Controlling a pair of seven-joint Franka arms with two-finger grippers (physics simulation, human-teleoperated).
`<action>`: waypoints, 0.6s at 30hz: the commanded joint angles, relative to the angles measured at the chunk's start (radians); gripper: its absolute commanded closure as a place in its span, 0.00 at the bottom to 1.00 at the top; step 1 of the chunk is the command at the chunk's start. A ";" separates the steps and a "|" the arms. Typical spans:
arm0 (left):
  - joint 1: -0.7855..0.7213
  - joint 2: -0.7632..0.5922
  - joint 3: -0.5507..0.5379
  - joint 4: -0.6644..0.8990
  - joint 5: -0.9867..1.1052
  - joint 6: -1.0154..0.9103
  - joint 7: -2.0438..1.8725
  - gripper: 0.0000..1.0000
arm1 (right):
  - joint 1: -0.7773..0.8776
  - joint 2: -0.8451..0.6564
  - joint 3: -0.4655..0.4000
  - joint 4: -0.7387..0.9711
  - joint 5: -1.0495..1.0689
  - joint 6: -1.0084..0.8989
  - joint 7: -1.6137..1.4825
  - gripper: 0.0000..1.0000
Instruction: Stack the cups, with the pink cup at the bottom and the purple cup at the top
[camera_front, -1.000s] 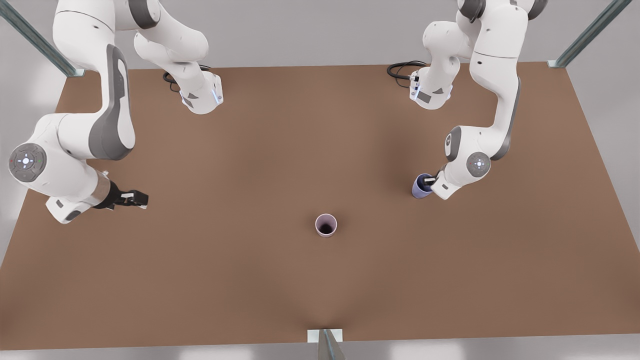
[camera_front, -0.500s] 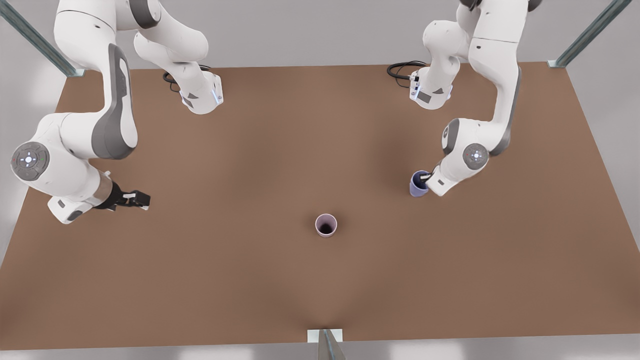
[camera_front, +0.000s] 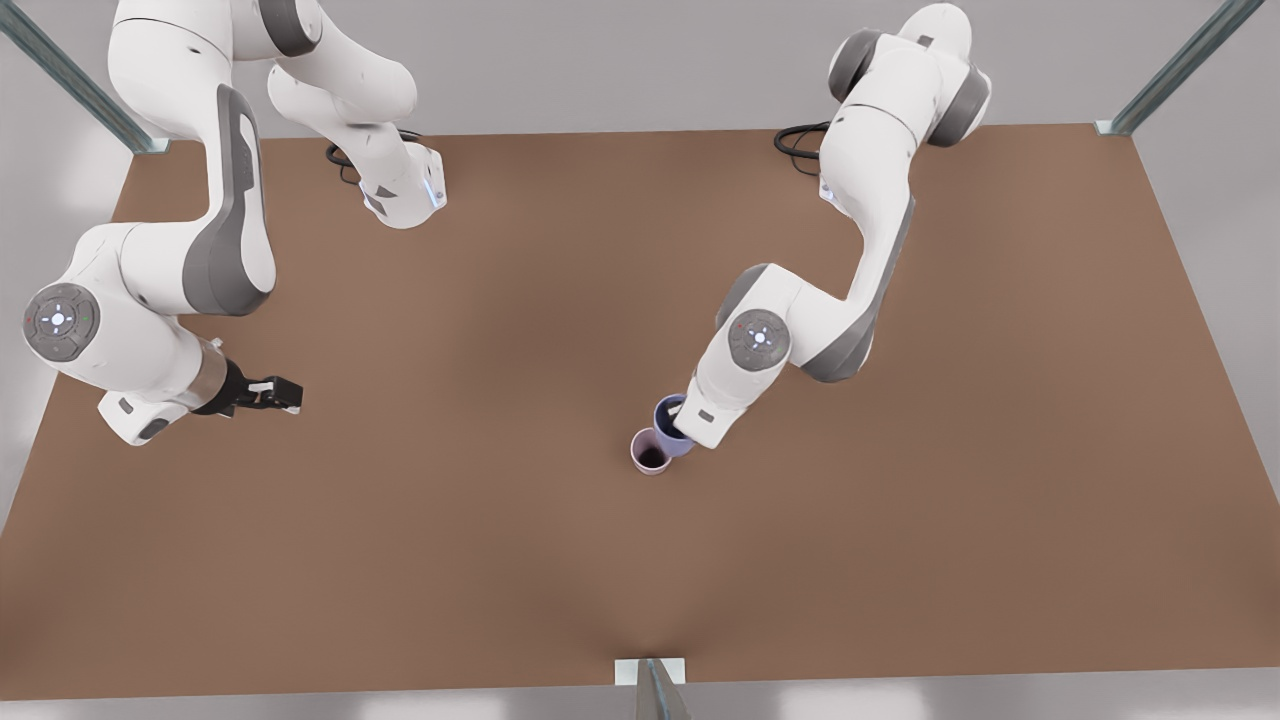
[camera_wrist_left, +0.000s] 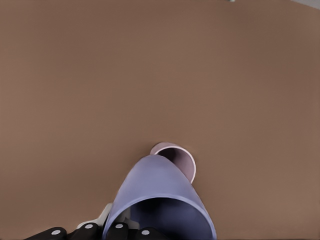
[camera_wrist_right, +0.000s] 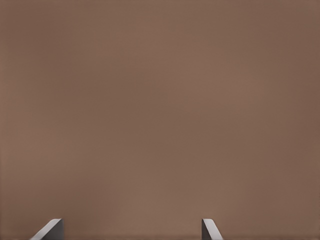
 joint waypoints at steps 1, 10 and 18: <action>0.000 0.013 -0.001 0.013 -0.057 0.002 0.001 0.79 | 0.000 0.000 0.000 0.000 0.000 0.002 0.000 0.00; -0.006 0.077 -0.015 0.059 -0.080 0.002 -0.020 0.79 | -0.002 0.000 0.000 -0.001 0.002 -0.001 0.000 0.00; 0.000 0.096 -0.015 0.062 -0.081 0.036 -0.022 0.79 | 0.000 0.001 0.000 0.000 0.003 0.002 0.005 0.00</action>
